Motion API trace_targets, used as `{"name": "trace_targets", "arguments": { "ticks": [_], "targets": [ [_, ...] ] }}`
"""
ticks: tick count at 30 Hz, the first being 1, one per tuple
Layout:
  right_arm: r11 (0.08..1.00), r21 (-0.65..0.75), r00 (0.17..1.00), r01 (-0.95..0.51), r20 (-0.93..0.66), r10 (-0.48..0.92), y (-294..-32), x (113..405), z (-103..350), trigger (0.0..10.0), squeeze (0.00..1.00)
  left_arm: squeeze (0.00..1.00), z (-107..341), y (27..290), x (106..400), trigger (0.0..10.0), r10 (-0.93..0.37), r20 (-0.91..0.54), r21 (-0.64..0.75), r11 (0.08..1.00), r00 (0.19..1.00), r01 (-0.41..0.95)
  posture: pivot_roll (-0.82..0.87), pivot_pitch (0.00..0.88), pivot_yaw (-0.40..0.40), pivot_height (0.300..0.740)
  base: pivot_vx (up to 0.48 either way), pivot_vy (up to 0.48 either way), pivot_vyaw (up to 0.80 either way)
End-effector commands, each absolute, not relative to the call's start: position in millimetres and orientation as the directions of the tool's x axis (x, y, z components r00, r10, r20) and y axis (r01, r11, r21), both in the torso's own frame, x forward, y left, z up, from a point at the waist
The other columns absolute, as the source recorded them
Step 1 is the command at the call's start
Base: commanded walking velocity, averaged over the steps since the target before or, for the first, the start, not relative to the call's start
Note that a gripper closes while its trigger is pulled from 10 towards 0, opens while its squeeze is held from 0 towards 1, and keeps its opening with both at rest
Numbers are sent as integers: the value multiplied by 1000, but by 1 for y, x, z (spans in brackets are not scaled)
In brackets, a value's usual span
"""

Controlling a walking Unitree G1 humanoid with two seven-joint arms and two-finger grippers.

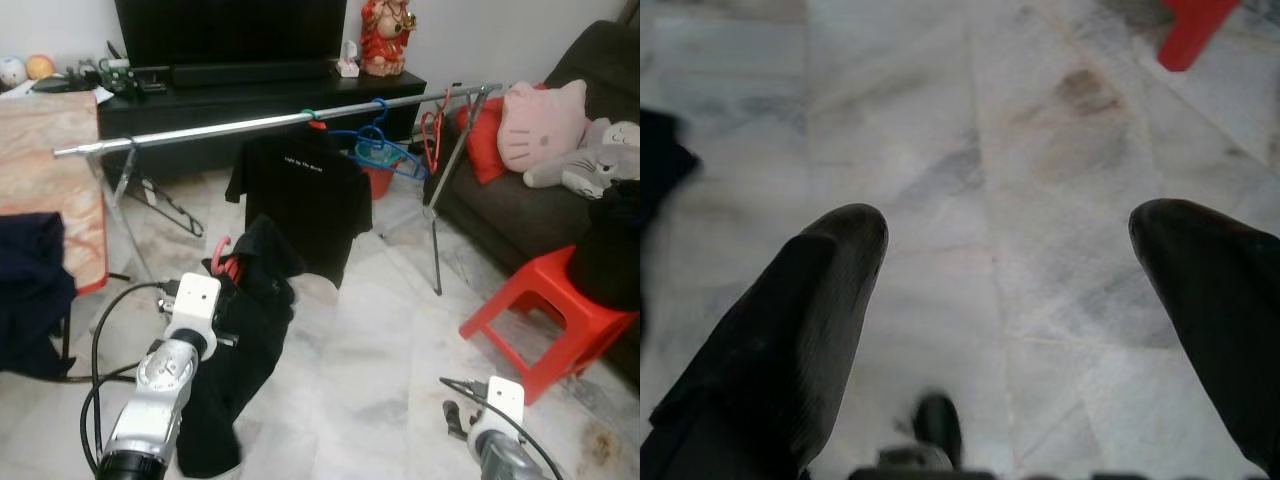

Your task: Hang hanger

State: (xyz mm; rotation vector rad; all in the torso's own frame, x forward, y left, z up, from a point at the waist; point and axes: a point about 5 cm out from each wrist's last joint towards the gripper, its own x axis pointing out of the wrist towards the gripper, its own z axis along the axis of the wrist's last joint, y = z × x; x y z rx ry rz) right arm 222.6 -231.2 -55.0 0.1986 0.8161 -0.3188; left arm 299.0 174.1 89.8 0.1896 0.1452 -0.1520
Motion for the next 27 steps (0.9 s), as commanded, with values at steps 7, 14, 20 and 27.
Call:
{"name": "trace_targets", "arguments": {
  "ticks": [7,14,20,27],
  "targets": [
    [932,18,619,361,-752,-226,-243,217,-55,10000,0,0,102,162,304,10000,-169,-115,180,965,979,188,50,0,-112,740,371,0,309],
    [938,17,617,347,-757,-214,-243,218,-55,10000,0,0,101,160,306,10000,-175,-133,187,962,976,198,48,0,-111,740,372,0,0],
    [938,15,614,347,-760,-215,-243,218,-55,10000,0,0,99,157,308,10000,-175,-153,191,960,973,203,52,0,-114,740,356,0,0],
    [940,16,615,342,-760,-210,-242,218,-55,10000,0,0,99,156,309,10000,-180,-160,192,959,971,209,49,0,-110,740,348,0,0]
  ]
}}
